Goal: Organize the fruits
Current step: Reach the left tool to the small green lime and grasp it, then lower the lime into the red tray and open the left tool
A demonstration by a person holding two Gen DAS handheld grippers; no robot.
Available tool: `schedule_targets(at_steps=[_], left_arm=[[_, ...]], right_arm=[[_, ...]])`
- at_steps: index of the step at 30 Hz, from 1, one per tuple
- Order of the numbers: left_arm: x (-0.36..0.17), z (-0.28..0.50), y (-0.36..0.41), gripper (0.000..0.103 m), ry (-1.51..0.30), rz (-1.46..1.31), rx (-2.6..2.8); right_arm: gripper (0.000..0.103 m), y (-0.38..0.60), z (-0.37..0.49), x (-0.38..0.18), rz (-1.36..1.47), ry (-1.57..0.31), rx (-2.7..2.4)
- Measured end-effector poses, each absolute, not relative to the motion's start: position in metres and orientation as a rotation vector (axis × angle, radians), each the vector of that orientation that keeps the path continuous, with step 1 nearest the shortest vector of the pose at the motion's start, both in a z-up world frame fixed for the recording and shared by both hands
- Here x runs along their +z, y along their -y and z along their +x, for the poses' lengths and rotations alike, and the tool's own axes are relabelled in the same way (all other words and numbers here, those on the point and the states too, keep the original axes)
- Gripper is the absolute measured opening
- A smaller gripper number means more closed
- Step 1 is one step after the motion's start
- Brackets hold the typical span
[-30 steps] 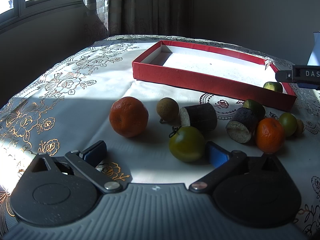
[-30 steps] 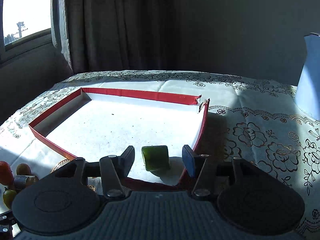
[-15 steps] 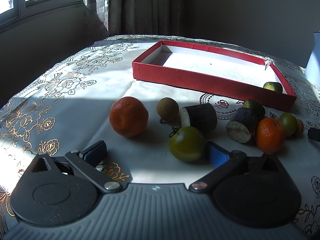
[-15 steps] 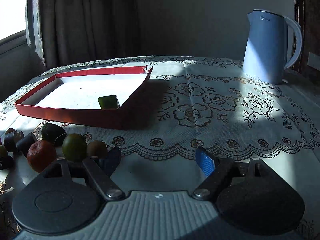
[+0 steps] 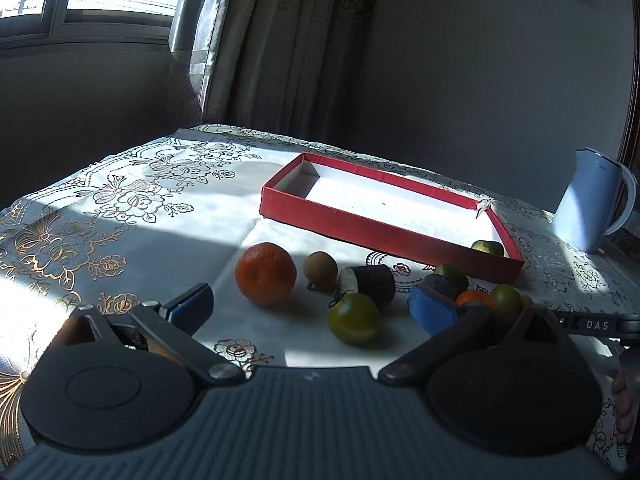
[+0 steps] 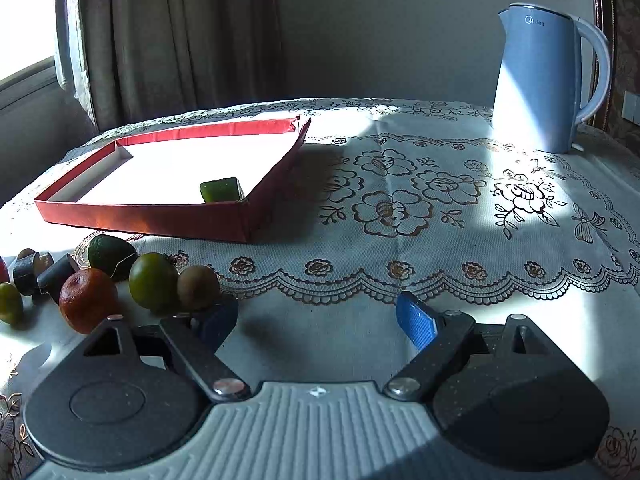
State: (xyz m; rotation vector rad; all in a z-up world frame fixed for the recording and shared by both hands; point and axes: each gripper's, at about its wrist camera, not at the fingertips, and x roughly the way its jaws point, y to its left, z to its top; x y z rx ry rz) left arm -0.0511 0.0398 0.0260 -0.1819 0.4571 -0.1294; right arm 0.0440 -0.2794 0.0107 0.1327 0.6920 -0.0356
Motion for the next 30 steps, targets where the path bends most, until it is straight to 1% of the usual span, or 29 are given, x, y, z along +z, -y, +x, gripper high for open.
schedule_targets(at_steps=[2,3,4,5,7,8,9,10,11,14,16,17,25,30], left_arm=[[0.028,-0.048,-0.036,0.103,-0.468,-0.174,-0.141],[0.028,-0.047,-0.033,0.101,-0.471,-0.160,-0.147],[0.027,-0.046,-0.028,0.097,-0.479,-0.133,-0.153],[0.025,-0.044,-0.021,0.089,-0.496,-0.104,-0.166],[0.021,-0.040,-0.011,0.083,-0.529,-0.073,-0.192],[0.018,-0.038,-0.008,0.075,-0.543,-0.064,-0.200],[0.016,-0.035,-0.004,0.069,-0.560,-0.057,-0.211],[0.013,-0.031,-0.001,0.058,-0.581,-0.053,-0.223],[0.011,-0.029,0.001,0.050,-0.595,-0.050,-0.229],[0.007,-0.022,0.004,0.038,-0.618,-0.042,-0.213],[0.007,-0.020,0.003,0.033,-0.621,-0.043,-0.206],[0.007,-0.019,0.003,0.031,-0.623,-0.041,-0.201],[0.011,-0.022,0.003,0.030,-0.619,-0.049,-0.207],[0.039,-0.031,0.014,0.030,-0.544,-0.017,-0.240]], right_arm=[[0.087,0.279,0.044,0.011,0.135,-0.692,-0.034],[0.087,0.279,0.044,0.011,0.136,-0.692,-0.033],[0.088,0.279,0.044,0.011,0.137,-0.692,-0.031],[0.088,0.279,0.044,0.011,0.139,-0.691,-0.030],[0.088,0.280,0.043,0.011,0.143,-0.690,-0.027],[0.089,0.280,0.043,0.011,0.146,-0.689,-0.024],[0.089,0.280,0.043,0.011,0.148,-0.689,-0.023],[0.089,0.280,0.043,0.011,0.150,-0.688,-0.022],[0.089,0.281,0.044,0.011,0.153,-0.687,-0.021],[0.090,0.281,0.044,0.011,0.159,-0.687,-0.017],[0.091,0.282,0.043,0.011,0.165,-0.686,-0.014],[0.091,0.282,0.043,0.011,0.167,-0.686,-0.012],[0.093,0.282,0.044,0.011,0.175,-0.687,-0.005],[0.093,0.282,0.044,0.011,0.175,-0.687,-0.005]])
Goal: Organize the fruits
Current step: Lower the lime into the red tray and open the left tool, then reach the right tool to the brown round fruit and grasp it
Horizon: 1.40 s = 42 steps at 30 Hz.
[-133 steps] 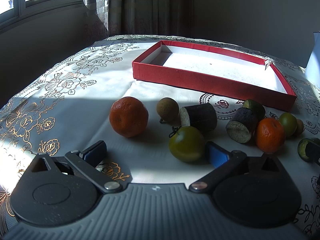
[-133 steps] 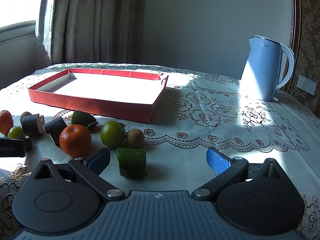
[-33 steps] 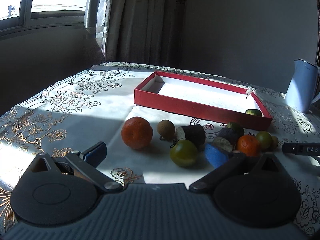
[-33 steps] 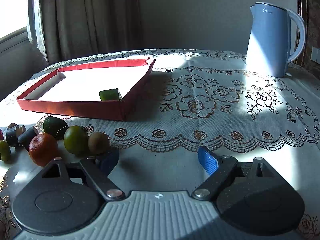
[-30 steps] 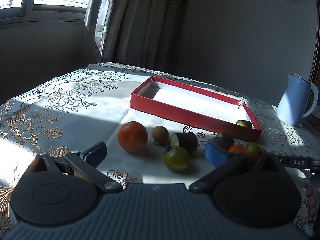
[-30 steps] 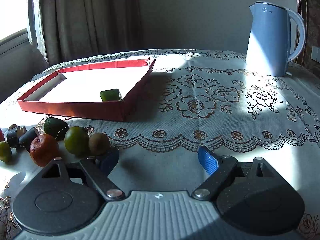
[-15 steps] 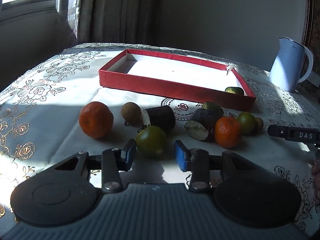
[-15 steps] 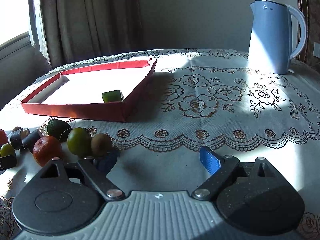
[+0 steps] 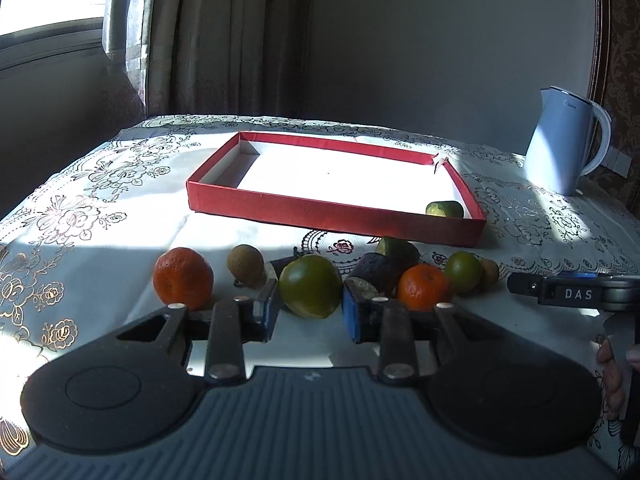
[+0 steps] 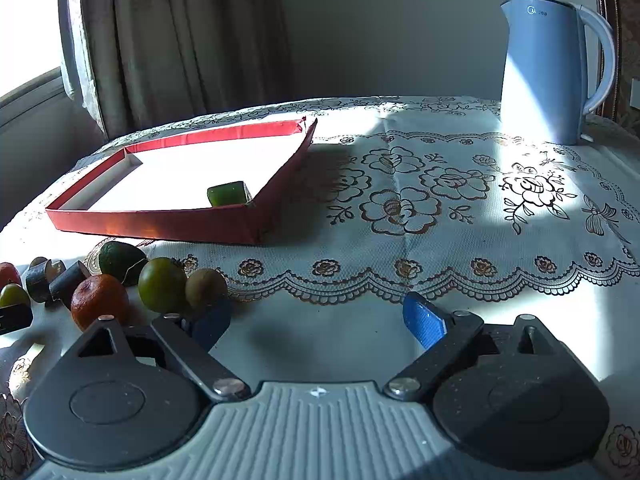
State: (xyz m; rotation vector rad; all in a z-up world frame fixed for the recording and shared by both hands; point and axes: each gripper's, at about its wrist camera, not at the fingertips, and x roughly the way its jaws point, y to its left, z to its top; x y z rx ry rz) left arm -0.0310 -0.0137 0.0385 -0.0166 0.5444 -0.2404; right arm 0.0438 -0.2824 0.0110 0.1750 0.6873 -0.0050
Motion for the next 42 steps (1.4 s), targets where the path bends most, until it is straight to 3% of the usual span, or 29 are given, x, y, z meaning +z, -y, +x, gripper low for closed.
schedule_targets(at_steps=[8,19,23,29,34,42], left_arm=[[0.072,0.039,0.048,0.030,-0.494,0.037,-0.259],[0.040,0.104,0.062,0.032,-0.588,0.033,-0.216],[0.045,0.093,0.058,0.065,-0.536,0.031,-0.199],[0.066,0.042,0.039,0.096,-0.463,0.012,-0.213],[0.067,-0.012,0.011,0.103,-0.459,-0.021,-0.254],[0.038,-0.063,-0.003,0.103,-0.500,0.064,-0.259]], right_arm=[[0.094,0.283,0.043,0.011,0.183,-0.685,-0.003],[0.095,0.283,0.044,0.012,0.188,-0.686,0.004],[0.095,0.283,0.044,0.012,0.187,-0.686,0.004],[0.095,0.286,0.043,0.012,0.213,-0.675,0.013],[0.095,0.285,0.035,0.015,0.215,-0.620,0.069],[0.095,0.260,0.036,0.021,0.060,-0.609,0.146]])
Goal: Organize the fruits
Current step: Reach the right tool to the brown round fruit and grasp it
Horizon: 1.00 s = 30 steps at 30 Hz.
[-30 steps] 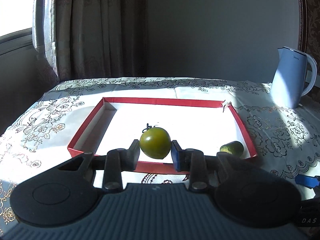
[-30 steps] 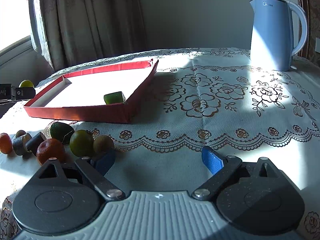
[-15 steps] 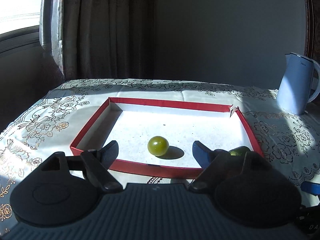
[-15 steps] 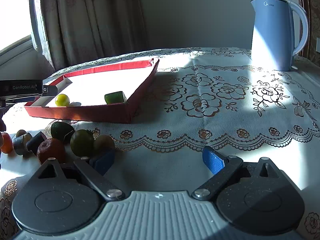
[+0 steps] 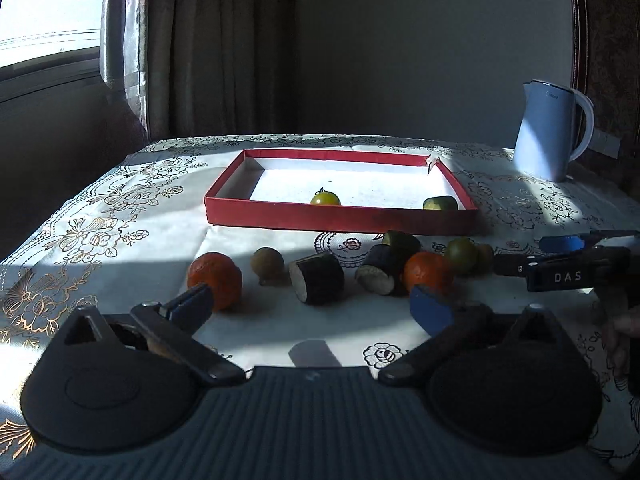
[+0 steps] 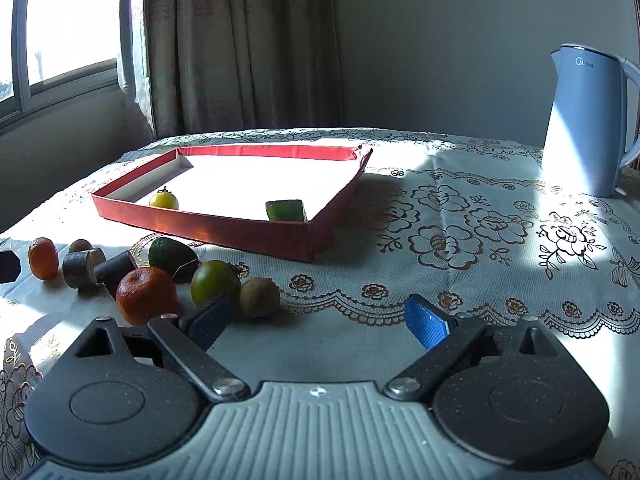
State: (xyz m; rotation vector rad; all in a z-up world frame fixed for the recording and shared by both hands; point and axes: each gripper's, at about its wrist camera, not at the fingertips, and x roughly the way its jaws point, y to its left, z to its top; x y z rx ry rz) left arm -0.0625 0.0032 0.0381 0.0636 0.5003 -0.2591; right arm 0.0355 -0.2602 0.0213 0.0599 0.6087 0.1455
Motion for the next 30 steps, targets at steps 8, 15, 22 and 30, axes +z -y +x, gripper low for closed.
schedule_targets(at_steps=[8,15,22,30], left_arm=[[0.015,-0.060,-0.001,0.103,-0.568,0.058,-0.257],[0.006,-0.053,-0.002,0.103,-0.604,0.049,-0.253],[0.005,-0.046,-0.004,0.103,-0.629,0.027,-0.254],[0.004,-0.046,-0.004,0.103,-0.637,0.015,-0.250]], right_arm=[[0.060,0.248,0.049,0.016,-0.011,-0.682,0.186],[0.060,0.242,0.059,0.016,-0.036,-0.689,0.194],[0.043,0.233,0.069,0.018,-0.072,-0.685,0.234],[0.035,0.233,0.072,0.017,-0.063,-0.682,0.259]])
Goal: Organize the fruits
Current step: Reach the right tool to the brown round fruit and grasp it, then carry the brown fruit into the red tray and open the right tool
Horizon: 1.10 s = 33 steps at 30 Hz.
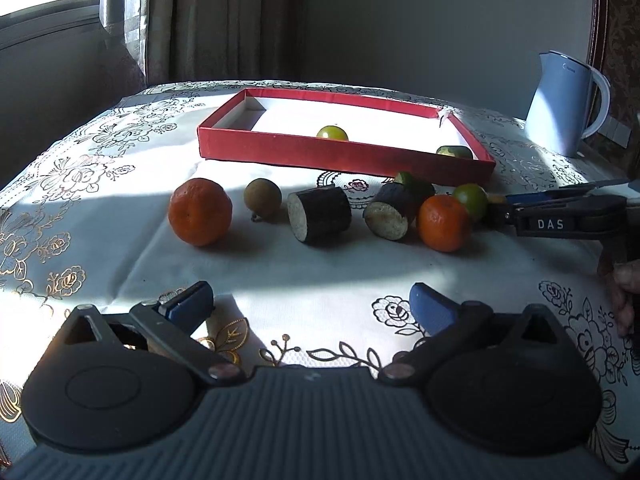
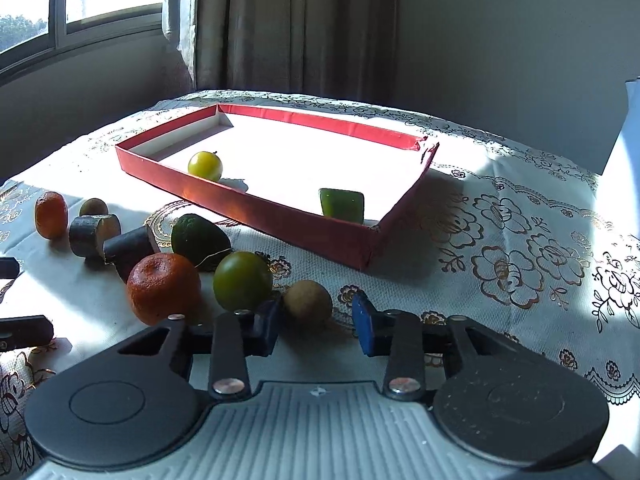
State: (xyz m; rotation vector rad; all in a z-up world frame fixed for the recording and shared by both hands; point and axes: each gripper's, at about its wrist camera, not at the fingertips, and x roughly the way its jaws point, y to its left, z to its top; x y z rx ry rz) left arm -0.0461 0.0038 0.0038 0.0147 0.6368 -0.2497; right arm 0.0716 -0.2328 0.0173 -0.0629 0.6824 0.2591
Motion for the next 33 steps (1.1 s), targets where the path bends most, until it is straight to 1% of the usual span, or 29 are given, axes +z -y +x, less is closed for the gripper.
schedule_targets(at_steps=[5,8,21,33], left_arm=[[0.006,-0.043,-0.002,0.103,-0.650,0.011,-0.241],[0.007,-0.040,-0.002,0.103,-0.653,0.011,-0.231],[0.005,-0.020,-0.009,0.103,-0.635,-0.029,-0.129],[0.002,-0.017,0.000,0.103,-0.672,0.039,-0.111]], right_arm=[[0.031,0.231,0.072,0.017,-0.066,-0.678,0.269],[0.026,0.230,0.072,0.017,-0.058,-0.678,0.278],[0.025,0.227,0.073,0.017,-0.036,-0.682,0.236],[0.025,0.226,0.066,0.034,-0.020,-0.628,0.136]])
